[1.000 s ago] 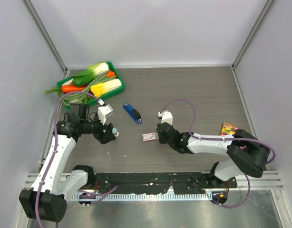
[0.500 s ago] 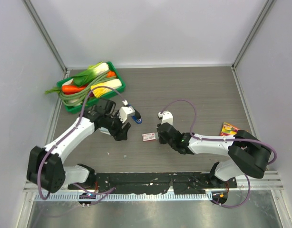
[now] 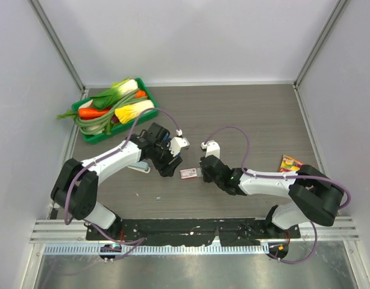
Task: Unload the staples from the stapler
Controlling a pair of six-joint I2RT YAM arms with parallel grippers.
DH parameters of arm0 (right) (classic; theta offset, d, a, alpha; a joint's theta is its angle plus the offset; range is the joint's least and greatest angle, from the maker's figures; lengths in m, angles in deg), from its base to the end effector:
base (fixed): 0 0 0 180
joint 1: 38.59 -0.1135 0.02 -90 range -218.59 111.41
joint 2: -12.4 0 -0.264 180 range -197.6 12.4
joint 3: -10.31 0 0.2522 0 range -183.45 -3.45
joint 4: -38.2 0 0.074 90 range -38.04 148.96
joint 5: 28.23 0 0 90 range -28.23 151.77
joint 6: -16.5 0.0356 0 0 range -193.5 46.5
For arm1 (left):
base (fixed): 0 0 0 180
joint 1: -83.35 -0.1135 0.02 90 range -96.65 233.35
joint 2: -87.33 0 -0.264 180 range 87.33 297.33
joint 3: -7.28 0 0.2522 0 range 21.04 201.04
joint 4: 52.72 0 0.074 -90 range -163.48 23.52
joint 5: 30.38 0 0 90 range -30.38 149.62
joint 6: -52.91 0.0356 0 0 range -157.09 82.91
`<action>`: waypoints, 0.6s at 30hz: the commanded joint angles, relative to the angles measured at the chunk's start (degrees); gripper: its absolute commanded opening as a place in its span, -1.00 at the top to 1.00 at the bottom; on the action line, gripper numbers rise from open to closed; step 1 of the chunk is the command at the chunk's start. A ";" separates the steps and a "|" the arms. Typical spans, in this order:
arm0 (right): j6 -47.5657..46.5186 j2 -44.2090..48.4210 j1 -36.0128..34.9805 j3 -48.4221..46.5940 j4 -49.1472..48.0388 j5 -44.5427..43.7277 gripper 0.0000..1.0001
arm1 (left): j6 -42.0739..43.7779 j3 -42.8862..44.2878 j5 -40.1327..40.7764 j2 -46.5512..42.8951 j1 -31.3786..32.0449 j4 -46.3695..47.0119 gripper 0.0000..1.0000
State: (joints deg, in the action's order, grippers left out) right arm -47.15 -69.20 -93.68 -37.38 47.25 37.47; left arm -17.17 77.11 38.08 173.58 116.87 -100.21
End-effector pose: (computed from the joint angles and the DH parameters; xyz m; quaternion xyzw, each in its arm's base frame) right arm 0.1658 0.2119 0.1614 -0.1411 0.8892 0.1082 0.4216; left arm 0.2360 -0.1720 0.2094 0.4680 0.8359 -0.2070 0.1986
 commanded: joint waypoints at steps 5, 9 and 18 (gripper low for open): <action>-1.12 -0.22 0.60 -0.34 -2.67 0.56 0.98 | -0.32 2.81 2.47 2.86 3.04 5.52 -0.29; -1.30 -1.19 0.60 -0.61 -3.20 1.44 0.98 | 0.03 3.08 3.43 4.70 3.83 6.66 -0.29; -1.12 -2.42 0.51 -0.26 -4.52 2.06 0.98 | 0.64 1.41 4.40 6.55 4.19 9.82 -0.29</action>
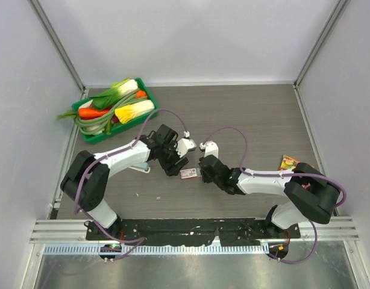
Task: Unload the staples from the stapler
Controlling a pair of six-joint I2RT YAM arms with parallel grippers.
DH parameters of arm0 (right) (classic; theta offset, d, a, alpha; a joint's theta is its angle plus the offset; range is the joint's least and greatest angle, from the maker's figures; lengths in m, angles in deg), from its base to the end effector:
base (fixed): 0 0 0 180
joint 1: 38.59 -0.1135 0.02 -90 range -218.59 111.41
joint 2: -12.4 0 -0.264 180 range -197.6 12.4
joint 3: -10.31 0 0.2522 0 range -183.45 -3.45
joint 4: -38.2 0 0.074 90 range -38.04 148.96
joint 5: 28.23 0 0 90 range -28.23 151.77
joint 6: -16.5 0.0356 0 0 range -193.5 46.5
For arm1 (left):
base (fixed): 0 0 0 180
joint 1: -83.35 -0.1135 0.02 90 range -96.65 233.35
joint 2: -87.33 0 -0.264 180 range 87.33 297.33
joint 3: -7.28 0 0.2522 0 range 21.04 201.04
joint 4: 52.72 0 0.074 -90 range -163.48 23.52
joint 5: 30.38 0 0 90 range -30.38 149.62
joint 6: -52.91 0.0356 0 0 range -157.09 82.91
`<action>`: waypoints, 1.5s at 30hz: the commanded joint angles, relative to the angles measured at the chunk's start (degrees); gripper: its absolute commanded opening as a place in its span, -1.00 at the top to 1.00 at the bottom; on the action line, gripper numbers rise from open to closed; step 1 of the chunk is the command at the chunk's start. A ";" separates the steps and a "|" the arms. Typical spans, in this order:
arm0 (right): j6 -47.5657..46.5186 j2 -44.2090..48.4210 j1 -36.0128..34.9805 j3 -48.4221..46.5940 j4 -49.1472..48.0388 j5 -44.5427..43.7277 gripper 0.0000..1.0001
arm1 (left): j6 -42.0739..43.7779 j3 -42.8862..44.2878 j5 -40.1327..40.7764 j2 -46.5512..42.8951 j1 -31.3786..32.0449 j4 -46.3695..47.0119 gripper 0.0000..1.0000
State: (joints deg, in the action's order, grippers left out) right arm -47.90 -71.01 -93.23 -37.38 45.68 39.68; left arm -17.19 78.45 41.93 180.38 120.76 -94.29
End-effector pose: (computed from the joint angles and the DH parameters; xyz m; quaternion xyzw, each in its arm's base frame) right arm 0.1686 0.2144 0.1553 -0.1522 0.8911 0.1167 0.4114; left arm 0.2447 -0.2008 0.1866 0.4922 0.8270 -0.1824 0.2015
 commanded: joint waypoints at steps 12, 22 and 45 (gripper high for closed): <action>-0.38 -0.08 0.14 -0.26 -3.30 0.03 0.98 | -0.30 -0.28 0.82 0.90 1.96 6.28 -0.29; -0.82 -2.28 0.32 -0.70 -4.61 0.29 0.97 | 0.66 -0.80 0.99 1.43 3.02 6.81 -0.29; -2.31 2.55 0.32 0.36 -6.11 -0.32 0.09 | 2.16 -1.51 -1.99 -0.86 2.93 4.79 -0.30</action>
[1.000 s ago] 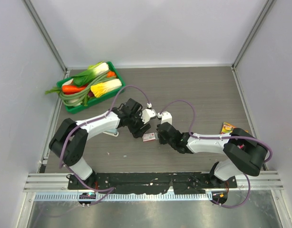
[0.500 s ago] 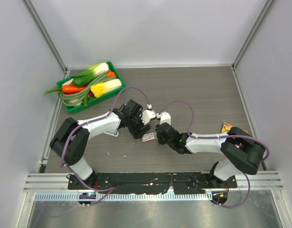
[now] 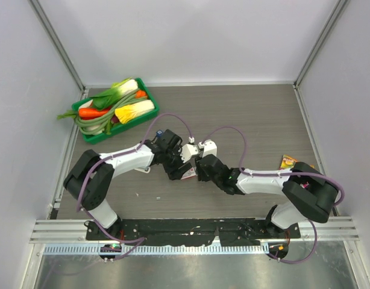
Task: Unload the staples from the stapler
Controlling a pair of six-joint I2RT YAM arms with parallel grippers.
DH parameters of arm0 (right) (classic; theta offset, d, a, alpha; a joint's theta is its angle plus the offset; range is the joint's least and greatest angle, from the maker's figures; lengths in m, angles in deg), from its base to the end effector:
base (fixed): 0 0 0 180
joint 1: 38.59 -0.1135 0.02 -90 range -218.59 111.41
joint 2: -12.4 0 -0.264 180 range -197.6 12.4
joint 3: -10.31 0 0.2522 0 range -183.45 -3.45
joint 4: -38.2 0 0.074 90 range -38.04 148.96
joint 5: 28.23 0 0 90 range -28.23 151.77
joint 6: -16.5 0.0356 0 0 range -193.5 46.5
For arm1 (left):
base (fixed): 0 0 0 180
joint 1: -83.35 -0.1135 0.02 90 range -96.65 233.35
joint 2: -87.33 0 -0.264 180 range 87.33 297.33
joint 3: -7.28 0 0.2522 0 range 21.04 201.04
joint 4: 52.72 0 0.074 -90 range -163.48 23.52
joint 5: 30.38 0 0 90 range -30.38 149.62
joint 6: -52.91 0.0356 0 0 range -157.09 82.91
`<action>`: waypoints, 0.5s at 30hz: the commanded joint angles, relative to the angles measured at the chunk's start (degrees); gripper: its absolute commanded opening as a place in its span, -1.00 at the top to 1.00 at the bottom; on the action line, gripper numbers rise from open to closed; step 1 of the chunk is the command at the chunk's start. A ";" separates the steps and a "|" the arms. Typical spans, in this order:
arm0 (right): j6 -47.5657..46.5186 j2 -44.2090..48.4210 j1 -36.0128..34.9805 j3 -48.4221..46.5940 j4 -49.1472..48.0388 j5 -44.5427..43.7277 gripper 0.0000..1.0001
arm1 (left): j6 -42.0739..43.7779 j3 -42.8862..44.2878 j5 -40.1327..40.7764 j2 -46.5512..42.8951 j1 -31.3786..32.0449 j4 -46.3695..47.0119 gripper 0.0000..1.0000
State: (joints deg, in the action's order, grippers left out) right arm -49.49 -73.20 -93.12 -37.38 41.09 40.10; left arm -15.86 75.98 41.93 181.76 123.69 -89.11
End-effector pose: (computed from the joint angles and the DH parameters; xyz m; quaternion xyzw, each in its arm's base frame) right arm 0.1731 0.2202 0.1518 -0.1596 0.8821 0.1265 0.4247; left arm 0.2354 -0.2141 0.1718 0.5227 0.8049 -0.1867 0.2100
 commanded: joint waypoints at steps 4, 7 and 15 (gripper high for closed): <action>-0.54 8.25 0.21 1.85 -1.52 -0.22 0.10 | 1.35 1.31 -2.43 -3.02 0.01 -1.62 -0.31; -0.28 10.80 0.21 2.82 -1.26 0.49 0.21 | 1.62 2.10 -2.52 -3.46 -0.52 -2.85 -0.32; 0.25 15.20 0.29 7.64 -0.20 -0.92 0.91 | 0.48 7.19 -5.51 -2.33 -2.89 -5.14 -0.33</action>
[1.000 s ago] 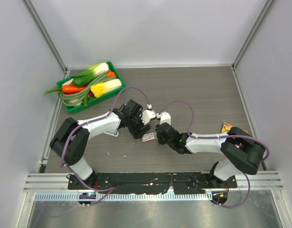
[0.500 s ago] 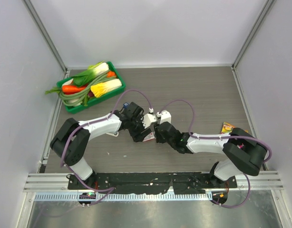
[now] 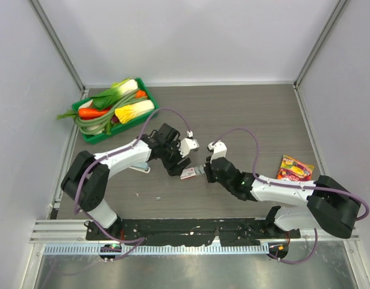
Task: Unload the staples from the stapler
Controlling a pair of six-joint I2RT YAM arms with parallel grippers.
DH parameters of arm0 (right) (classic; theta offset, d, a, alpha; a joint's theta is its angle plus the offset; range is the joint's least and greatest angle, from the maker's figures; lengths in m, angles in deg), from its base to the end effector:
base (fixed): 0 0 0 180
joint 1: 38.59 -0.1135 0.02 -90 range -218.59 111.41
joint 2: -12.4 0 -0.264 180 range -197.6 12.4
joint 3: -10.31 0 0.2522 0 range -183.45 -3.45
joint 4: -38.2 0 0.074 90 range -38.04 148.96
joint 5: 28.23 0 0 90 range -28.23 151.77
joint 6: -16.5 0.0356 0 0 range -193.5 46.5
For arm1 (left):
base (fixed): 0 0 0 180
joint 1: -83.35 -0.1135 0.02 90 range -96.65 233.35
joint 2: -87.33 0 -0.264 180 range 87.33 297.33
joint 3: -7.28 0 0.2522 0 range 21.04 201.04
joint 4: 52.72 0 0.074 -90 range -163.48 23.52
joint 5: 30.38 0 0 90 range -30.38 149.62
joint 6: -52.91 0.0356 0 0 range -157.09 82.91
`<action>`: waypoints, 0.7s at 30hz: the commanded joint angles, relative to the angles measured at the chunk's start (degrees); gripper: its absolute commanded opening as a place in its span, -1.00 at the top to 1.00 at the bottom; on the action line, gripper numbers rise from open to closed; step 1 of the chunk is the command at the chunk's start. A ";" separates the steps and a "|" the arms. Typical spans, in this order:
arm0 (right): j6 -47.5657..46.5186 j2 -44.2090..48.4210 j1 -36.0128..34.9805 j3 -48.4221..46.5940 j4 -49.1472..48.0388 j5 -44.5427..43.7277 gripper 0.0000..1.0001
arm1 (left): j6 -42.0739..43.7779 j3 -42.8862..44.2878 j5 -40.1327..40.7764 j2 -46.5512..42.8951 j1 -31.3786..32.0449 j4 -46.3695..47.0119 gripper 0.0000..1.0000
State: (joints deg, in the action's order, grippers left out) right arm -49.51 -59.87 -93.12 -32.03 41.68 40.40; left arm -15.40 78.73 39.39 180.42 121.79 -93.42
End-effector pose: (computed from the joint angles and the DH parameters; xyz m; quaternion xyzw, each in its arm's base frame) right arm 0.1542 0.1941 0.1801 -0.1431 0.8579 0.1684 0.4640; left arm 0.2418 -0.2077 0.1890 0.5152 0.8063 -0.2030 0.2080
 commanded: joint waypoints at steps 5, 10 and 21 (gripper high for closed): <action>0.80 0.47 0.38 4.14 -4.91 -0.79 0.99 | -2.26 7.78 -2.98 0.59 -1.43 1.53 -0.32; 0.45 -3.22 0.73 3.18 -7.29 -0.08 0.99 | -5.96 10.24 1.67 4.89 -1.43 8.48 -0.29; 0.09 -3.14 1.17 4.41 -9.93 1.59 0.99 | -6.84 15.26 5.11 13.86 -0.64 9.10 -0.26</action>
State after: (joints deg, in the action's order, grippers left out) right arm -49.40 -63.60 -92.35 -27.83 35.93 41.65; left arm -21.71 91.63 43.22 194.17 120.76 -86.12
